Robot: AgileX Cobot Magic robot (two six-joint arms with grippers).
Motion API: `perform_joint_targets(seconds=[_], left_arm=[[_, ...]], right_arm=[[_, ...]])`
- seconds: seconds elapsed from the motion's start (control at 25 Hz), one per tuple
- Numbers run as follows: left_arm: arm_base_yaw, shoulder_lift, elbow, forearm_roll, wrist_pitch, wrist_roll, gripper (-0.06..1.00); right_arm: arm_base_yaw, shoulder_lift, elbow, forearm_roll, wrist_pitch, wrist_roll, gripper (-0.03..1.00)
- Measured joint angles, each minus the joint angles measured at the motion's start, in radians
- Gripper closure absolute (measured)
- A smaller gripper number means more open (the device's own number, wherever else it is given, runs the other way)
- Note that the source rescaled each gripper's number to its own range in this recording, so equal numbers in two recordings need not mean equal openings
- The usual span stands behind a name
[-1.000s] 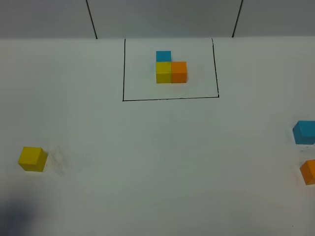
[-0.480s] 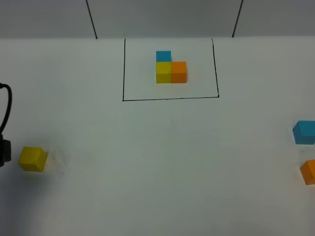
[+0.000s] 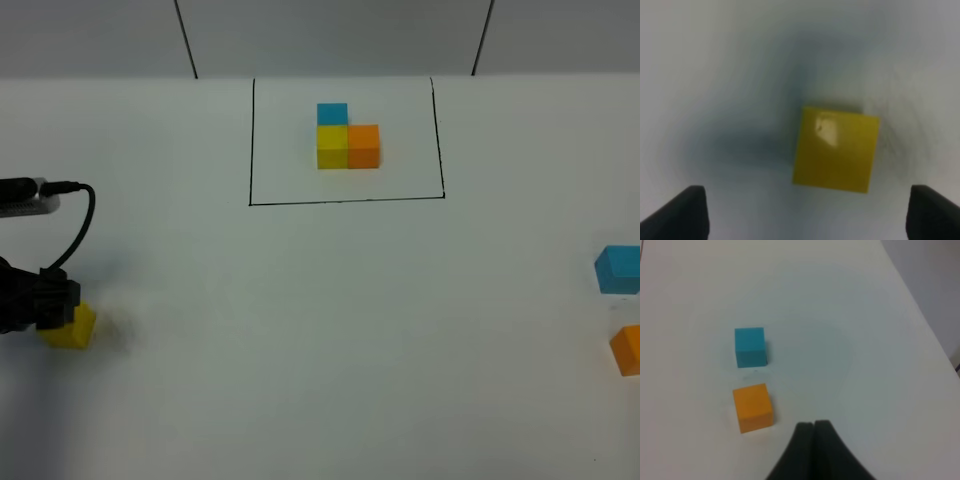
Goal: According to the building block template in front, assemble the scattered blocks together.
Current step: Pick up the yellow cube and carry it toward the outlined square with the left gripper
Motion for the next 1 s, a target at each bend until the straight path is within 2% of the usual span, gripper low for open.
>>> perform_joint_targets(seconds=[0.4,1.0], left_arm=[[-0.012,0.138,0.000,-0.018,-0.078,0.005,0.05],[-0.012,0.226,-0.001,-0.019,-0.156,0.027,0.05]], right_arm=[[0.000,0.000,0.000,0.000,0.000,0.000,0.97],[0.000,0.000,0.000,0.000,0.000,0.000,0.97]])
